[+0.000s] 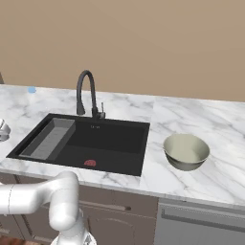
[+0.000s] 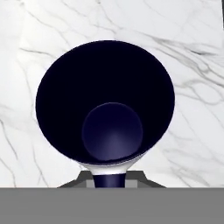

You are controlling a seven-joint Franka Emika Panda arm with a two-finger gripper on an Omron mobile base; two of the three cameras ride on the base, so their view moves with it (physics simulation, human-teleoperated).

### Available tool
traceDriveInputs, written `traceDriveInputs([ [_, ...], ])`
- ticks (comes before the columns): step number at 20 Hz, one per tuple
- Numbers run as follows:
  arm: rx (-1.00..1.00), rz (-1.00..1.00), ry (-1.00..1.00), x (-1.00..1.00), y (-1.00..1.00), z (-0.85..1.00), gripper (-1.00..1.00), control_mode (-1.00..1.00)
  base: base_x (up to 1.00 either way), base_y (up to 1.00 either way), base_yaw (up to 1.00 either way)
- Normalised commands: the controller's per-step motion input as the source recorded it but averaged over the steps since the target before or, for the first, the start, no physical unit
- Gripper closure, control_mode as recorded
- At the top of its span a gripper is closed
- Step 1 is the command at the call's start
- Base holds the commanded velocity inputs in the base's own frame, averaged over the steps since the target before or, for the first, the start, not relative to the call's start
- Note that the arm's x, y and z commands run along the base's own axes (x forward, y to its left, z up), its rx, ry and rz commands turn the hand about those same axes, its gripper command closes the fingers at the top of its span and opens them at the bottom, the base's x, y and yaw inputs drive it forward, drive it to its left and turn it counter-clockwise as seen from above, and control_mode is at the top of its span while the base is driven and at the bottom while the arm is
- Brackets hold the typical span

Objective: Pick the mug and place it in the sink. Pick the bowl and place it in the open cabinet and then close the cabinet.

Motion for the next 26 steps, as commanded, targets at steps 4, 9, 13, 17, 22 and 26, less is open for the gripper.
traceDriveInputs([
  [4, 0.00, 0.00, 0.00, 0.00, -0.20, -0.13, 1.00, -1.00, 0.00, 0.00, 0.00],
  [9, 0.00, 0.00, 0.00, -0.04, -0.19, 0.28, 1.00, -1.00, 0.00, 0.00, 0.00],
  [13, 0.00, -0.09, 0.00, -0.10, -0.67, 0.14, 1.00, -1.00, 0.00, 0.00, 0.00],
  [17, 0.03, -0.04, 0.07, -0.01, -0.92, 0.06, 1.00, -1.00, 0.00, 0.00, 0.00],
  [22, 0.01, 0.17, 0.00, -0.25, -0.91, 0.05, 1.00, -1.00, 0.00, 0.00, 0.00],
  [26, 0.00, 0.30, -0.01, -0.36, -0.63, 0.55, 1.00, -1.00, 0.00, 0.00, 0.00],
])
